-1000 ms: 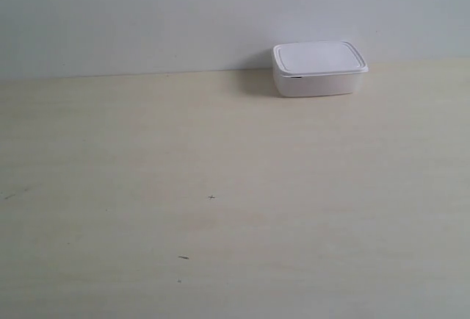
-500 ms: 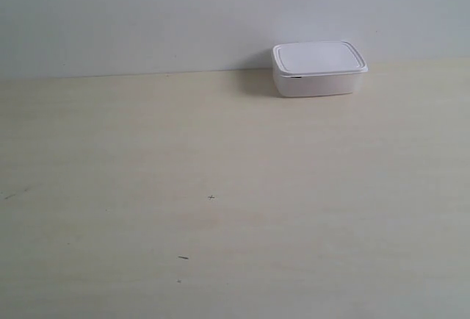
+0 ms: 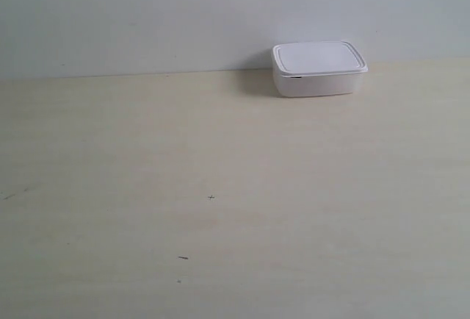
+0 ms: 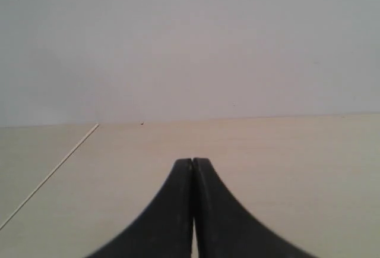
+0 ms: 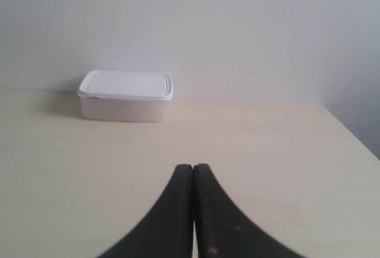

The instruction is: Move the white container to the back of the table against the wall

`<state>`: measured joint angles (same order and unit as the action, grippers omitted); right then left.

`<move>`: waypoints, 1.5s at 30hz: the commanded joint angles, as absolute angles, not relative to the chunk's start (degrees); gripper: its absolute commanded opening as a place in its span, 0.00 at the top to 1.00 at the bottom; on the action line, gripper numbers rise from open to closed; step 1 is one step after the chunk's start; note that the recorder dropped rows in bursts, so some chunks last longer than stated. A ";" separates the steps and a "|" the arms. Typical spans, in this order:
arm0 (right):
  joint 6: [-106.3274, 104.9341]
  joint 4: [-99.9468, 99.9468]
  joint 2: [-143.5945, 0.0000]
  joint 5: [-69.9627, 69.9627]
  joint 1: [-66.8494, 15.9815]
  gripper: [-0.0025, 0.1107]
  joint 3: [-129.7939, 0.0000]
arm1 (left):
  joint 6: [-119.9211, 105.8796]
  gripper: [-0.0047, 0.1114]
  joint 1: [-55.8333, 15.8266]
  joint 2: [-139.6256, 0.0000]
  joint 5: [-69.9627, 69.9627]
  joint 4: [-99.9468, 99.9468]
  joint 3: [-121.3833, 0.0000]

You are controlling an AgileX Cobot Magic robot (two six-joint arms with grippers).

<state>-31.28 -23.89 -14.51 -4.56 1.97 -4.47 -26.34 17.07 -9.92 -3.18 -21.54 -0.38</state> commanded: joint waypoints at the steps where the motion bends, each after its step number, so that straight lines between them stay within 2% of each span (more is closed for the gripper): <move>1: -31.50 -15.77 -13.76 -3.10 2.01 0.98 -1.88 | -27.16 0.96 17.30 -7.61 -3.04 -20.90 0.00; 5: -31.50 -14.14 -13.76 -3.38 2.01 0.98 0.00 | -27.29 0.96 17.30 -7.62 0.42 -20.90 0.00; 11: -31.50 -6.04 -12.88 -16.39 2.01 0.98 0.00 | -27.29 0.96 17.30 -7.62 7.57 -18.13 0.00; 15: -31.50 -7.57 -12.88 -16.43 2.01 0.98 0.00 | -27.29 0.96 17.30 -7.62 14.13 -18.13 0.00; 45: -31.39 -7.58 -12.88 -16.43 2.01 0.98 0.00 | -27.06 0.96 17.30 -7.62 14.91 -18.13 0.00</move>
<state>-31.28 -7.52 -13.18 -16.68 1.97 -0.30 -27.48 17.07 -7.85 14.95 -18.04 -0.02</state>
